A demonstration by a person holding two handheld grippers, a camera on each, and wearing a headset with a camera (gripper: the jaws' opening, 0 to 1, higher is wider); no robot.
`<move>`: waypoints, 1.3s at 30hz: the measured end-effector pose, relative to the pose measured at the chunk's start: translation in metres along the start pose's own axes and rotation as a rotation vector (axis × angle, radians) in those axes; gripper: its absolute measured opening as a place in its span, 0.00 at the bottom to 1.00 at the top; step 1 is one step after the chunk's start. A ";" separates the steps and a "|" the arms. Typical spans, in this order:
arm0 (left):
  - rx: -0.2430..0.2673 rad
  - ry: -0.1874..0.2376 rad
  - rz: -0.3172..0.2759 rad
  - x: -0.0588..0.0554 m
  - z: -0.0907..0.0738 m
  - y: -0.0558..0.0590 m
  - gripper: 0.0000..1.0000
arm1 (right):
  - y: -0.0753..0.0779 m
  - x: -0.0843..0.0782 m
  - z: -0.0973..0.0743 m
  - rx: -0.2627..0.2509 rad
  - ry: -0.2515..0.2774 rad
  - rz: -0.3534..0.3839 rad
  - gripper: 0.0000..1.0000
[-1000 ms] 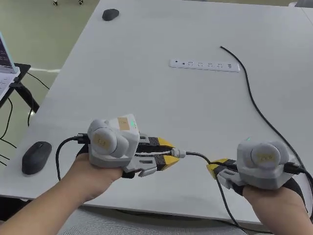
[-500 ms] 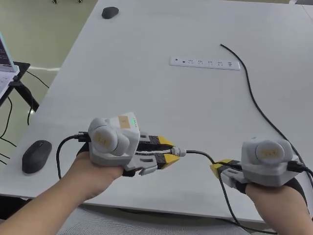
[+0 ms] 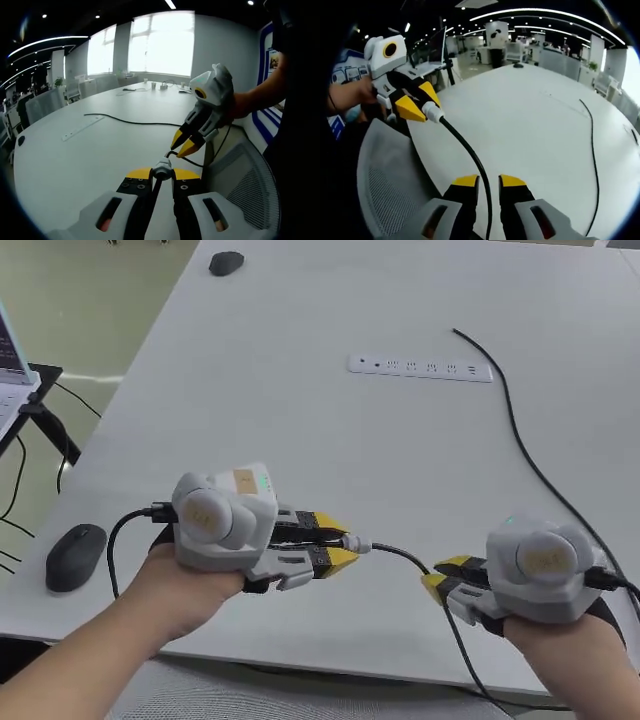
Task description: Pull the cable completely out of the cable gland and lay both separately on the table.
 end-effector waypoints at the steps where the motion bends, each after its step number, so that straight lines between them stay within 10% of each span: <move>1: -0.001 0.002 -0.004 0.000 0.000 0.001 0.15 | -0.001 0.004 -0.001 0.011 0.013 -0.021 0.12; 10: -0.011 0.006 -0.017 0.001 0.001 0.003 0.15 | -0.024 0.044 -0.008 0.056 0.111 -0.385 0.16; 39: -0.034 -0.001 -0.026 -0.004 -0.003 0.010 0.15 | -0.055 0.054 0.006 0.110 0.118 -0.539 0.01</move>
Point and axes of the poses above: the centre of the closed fingertips' face, and the gripper's own axes: z roughly forward along the fingers, y roughly to its right, x roughly out of its top, the point moved 4 cm from there along -z, roughly backward along the fingers, and after that the axes turned 3 degrees about -z, right-handed, at the moved point
